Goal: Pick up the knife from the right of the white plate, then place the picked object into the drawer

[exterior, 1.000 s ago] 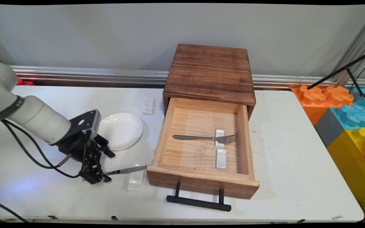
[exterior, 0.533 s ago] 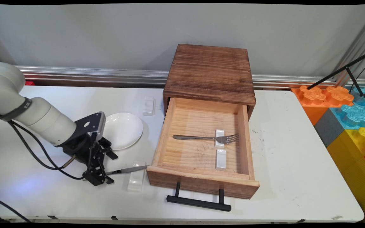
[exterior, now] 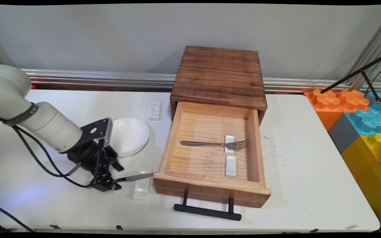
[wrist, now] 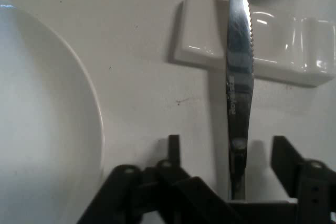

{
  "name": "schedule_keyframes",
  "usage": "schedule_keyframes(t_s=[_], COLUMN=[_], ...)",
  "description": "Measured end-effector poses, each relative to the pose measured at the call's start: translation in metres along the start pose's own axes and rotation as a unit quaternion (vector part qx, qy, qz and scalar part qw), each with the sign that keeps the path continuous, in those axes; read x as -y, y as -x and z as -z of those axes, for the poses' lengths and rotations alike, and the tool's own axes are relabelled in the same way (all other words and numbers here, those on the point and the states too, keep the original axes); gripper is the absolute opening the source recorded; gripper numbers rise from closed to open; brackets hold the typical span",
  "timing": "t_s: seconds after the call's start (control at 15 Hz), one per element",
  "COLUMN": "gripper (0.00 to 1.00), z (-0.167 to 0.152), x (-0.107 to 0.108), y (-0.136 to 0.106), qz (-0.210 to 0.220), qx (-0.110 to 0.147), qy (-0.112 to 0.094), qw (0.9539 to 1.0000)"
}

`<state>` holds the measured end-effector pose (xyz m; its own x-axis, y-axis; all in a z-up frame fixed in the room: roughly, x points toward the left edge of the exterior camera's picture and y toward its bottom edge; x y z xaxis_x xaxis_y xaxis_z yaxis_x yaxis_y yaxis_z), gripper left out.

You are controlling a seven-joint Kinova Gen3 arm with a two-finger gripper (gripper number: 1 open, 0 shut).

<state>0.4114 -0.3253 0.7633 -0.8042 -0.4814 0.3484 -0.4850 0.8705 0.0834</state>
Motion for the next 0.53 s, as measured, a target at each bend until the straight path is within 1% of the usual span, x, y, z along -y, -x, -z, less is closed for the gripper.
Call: schedule_keyframes(t_s=[0.53], gripper=[0.0], z=[0.0069], x=[0.0007], y=[-0.0029], qz=[0.008], qx=[0.005], qy=[0.004], qw=[0.9999])
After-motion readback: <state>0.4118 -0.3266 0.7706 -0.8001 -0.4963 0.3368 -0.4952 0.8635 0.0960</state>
